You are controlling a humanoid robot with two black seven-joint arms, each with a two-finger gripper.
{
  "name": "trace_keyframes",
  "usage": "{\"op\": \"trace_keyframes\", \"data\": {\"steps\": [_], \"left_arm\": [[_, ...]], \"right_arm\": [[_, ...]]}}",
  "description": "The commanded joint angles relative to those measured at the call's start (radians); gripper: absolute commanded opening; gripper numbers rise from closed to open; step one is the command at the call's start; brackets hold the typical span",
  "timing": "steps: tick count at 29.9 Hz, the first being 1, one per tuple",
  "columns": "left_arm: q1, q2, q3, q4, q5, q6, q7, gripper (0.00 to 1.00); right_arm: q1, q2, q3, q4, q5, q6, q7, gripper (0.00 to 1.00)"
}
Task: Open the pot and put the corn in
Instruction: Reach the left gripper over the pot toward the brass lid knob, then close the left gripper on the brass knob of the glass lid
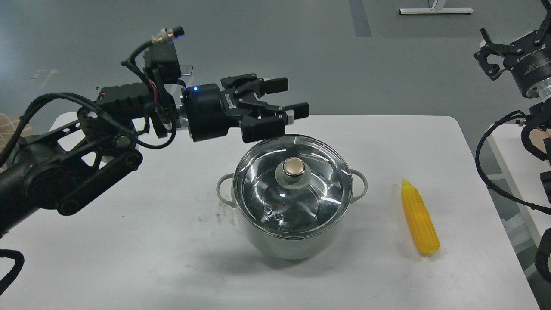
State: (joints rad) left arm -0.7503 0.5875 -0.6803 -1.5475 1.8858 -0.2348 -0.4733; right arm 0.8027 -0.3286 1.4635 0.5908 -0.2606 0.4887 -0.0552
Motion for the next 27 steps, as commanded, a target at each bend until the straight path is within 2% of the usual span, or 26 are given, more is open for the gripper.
{"op": "trace_keyframes", "data": {"steps": [1, 3, 5, 13, 18, 20, 23, 27], "left_arm": [[-0.001, 0.000, 0.110, 0.004, 0.130, 0.106, -0.002, 0.84], [0.000, -0.002, 0.189, 0.018, 0.237, 0.179, 0.001, 0.83], [0.003, -0.020, 0.211, 0.043, 0.287, 0.212, 0.002, 0.83], [0.043, -0.061, 0.212, 0.104, 0.296, 0.238, 0.002, 0.82], [0.080, -0.060, 0.212, 0.121, 0.296, 0.276, 0.002, 0.77], [0.086, -0.061, 0.212, 0.132, 0.296, 0.287, 0.002, 0.66], [0.086, -0.064, 0.212, 0.133, 0.296, 0.287, 0.002, 0.56], [0.089, -0.064, 0.212, 0.141, 0.296, 0.287, 0.002, 0.56]], "right_arm": [[0.000, 0.000, 0.000, 0.004, 0.000, 0.000, 0.000, 1.00], [0.000, -0.001, 0.000, 0.006, 0.000, 0.000, 0.000, 1.00], [0.000, -0.001, 0.000, 0.006, 0.000, 0.000, 0.000, 1.00], [-0.022, -0.001, 0.001, 0.032, 0.000, 0.000, 0.000, 1.00], [-0.022, -0.001, 0.001, 0.034, 0.000, 0.000, 0.000, 1.00], [-0.022, 0.000, 0.001, 0.034, 0.000, 0.000, 0.000, 1.00], [-0.022, 0.005, 0.001, 0.034, 0.000, 0.000, 0.000, 1.00], [-0.022, 0.008, 0.001, 0.034, 0.000, 0.000, 0.000, 1.00]]}}
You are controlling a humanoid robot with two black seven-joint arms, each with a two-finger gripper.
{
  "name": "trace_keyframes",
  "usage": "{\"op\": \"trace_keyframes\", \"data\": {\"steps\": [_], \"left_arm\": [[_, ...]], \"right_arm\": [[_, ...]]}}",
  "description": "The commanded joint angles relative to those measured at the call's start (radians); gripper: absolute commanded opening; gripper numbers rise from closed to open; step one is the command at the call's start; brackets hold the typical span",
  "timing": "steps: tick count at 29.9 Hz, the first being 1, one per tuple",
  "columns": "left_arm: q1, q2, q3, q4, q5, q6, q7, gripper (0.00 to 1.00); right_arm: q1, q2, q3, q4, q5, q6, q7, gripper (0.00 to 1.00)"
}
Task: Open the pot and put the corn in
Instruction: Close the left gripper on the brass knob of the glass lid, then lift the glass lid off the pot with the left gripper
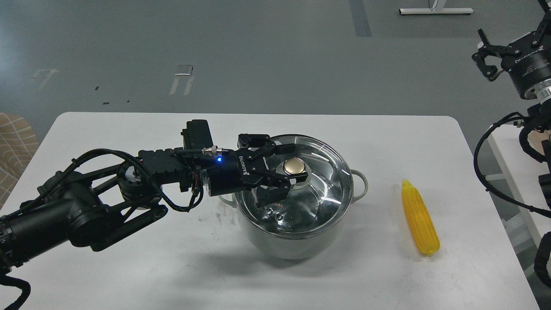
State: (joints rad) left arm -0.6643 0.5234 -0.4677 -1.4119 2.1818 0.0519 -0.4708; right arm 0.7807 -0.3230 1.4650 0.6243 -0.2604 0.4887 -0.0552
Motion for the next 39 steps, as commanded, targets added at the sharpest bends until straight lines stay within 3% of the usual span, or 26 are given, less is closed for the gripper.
{"op": "trace_keyframes", "data": {"steps": [1, 35, 39], "left_arm": [[0.003, 0.000, 0.000, 0.005, 0.000, 0.000, 0.000, 0.56], [0.038, -0.008, 0.001, 0.010, 0.000, 0.019, -0.005, 0.53], [0.037, -0.008, -0.008, 0.005, 0.000, 0.019, -0.012, 0.34]], "right_arm": [[0.000, 0.002, 0.000, 0.000, 0.000, 0.000, 0.000, 1.00], [-0.001, 0.002, 0.000, 0.000, 0.000, 0.000, 0.000, 1.00], [0.000, 0.002, 0.000, 0.000, 0.000, 0.000, 0.000, 1.00]]}}
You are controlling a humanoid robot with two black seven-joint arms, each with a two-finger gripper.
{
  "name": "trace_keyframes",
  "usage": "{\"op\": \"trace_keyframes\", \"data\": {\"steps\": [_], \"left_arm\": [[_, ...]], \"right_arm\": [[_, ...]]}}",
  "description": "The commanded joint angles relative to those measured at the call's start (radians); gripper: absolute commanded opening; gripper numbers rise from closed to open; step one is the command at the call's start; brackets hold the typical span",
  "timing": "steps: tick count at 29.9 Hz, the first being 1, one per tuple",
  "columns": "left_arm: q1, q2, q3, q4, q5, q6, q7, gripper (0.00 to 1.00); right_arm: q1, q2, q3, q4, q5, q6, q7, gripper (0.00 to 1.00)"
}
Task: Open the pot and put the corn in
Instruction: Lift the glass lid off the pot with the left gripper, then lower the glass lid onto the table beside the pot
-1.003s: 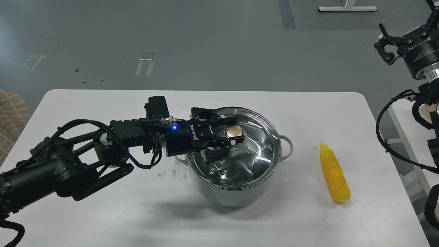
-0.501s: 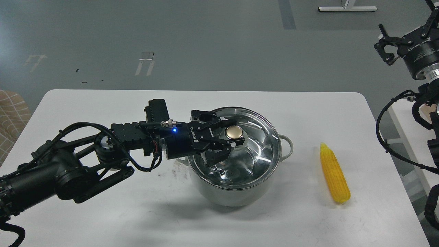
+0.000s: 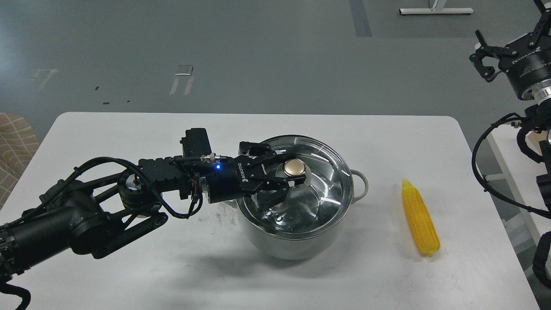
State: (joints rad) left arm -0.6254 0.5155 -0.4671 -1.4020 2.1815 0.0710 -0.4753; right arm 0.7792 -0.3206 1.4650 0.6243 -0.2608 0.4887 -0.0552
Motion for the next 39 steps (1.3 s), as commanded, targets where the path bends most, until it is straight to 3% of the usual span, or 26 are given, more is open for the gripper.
{"op": "trace_keyframes", "data": {"steps": [1, 13, 21, 25, 28, 36, 39], "left_arm": [[-0.002, 0.000, -0.011, -0.008, 0.000, 0.000, -0.011, 0.33], [-0.034, 0.043, -0.071, -0.066, -0.068, -0.010, -0.009, 0.31], [-0.019, 0.334, -0.188, -0.089, -0.213, 0.004, -0.013, 0.31], [0.096, 0.518, -0.194, -0.072, -0.337, 0.110, -0.013, 0.31], [0.153, 0.575, -0.186, -0.033, -0.373, 0.157, -0.013, 0.31], [0.383, 0.574, -0.186, 0.236, -0.486, 0.366, -0.013, 0.31], [0.423, 0.560, -0.185, 0.331, -0.488, 0.394, -0.013, 0.31]], "right_arm": [[0.002, -0.002, 0.000, 0.000, -0.001, 0.000, 0.000, 1.00], [0.002, -0.006, 0.000, 0.000, -0.001, 0.000, 0.000, 1.00], [-0.001, -0.020, -0.002, -0.002, -0.001, 0.000, 0.000, 1.00], [-0.014, -0.020, 0.000, 0.000, 0.000, 0.000, 0.000, 1.00], [-0.018, -0.018, 0.000, 0.000, 0.000, 0.000, 0.000, 1.00], [-0.021, -0.031, -0.003, 0.025, -0.006, 0.000, -0.005, 1.00], [-0.021, -0.044, -0.005, 0.023, -0.008, 0.000, -0.005, 1.00]]}}
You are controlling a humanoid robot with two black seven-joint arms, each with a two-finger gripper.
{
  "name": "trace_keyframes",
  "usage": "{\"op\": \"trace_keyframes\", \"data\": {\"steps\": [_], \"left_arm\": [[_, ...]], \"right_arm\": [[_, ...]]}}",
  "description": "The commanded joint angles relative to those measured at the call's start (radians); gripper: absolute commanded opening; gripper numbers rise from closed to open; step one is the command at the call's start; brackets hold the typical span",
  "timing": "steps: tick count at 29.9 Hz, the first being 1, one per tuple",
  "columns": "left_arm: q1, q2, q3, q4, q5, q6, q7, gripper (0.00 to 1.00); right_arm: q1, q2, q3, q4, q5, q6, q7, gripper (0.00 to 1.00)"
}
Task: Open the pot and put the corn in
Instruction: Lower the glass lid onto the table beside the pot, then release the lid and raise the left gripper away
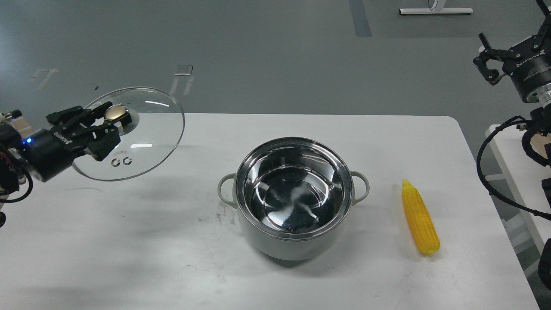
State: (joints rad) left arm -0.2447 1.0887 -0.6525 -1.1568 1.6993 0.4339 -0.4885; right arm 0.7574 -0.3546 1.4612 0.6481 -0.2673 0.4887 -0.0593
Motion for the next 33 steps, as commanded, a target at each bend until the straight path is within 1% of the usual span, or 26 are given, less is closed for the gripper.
{"op": "trace_keyframes", "data": {"steps": [1, 7, 9, 12, 20, 27, 29, 30, 32, 33], "left_arm": [[0.050, -0.032, 0.001, 0.109, -0.006, 0.031, 0.000, 0.31], [0.067, -0.075, 0.017, 0.163, -0.006, 0.032, 0.000, 0.32], [0.079, -0.122, 0.027, 0.213, -0.006, 0.032, 0.000, 0.32], [0.079, -0.161, 0.027, 0.253, -0.006, 0.031, 0.000, 0.32], [0.081, -0.211, 0.030, 0.259, -0.004, 0.031, 0.000, 0.33], [0.081, -0.234, 0.062, 0.264, -0.007, 0.034, 0.000, 0.35], [0.082, -0.243, 0.060, 0.281, -0.007, 0.034, 0.000, 0.35], [0.082, -0.245, 0.060, 0.285, -0.007, 0.034, 0.000, 0.36], [0.082, -0.245, 0.060, 0.287, -0.007, 0.036, 0.000, 0.45], [0.082, -0.247, 0.060, 0.287, -0.009, 0.036, 0.000, 0.57]], "right_arm": [[-0.001, -0.010, -0.001, -0.001, -0.001, 0.000, -0.001, 1.00], [-0.004, -0.003, -0.012, 0.001, -0.004, 0.000, -0.002, 1.00], [-0.009, -0.003, -0.018, 0.001, -0.006, 0.000, -0.002, 1.00], [-0.010, -0.003, -0.018, 0.001, -0.004, 0.000, -0.002, 1.00], [-0.010, -0.004, -0.022, 0.002, -0.004, 0.000, -0.002, 1.00], [-0.010, -0.004, -0.024, 0.002, -0.004, 0.000, -0.002, 1.00], [-0.010, -0.006, -0.024, 0.002, -0.004, 0.000, -0.001, 1.00], [-0.010, -0.006, -0.025, 0.002, -0.004, 0.000, -0.002, 1.00], [-0.012, -0.006, -0.024, 0.002, -0.004, 0.000, -0.001, 1.00], [-0.012, -0.006, -0.024, 0.002, -0.004, 0.000, -0.001, 1.00]]}}
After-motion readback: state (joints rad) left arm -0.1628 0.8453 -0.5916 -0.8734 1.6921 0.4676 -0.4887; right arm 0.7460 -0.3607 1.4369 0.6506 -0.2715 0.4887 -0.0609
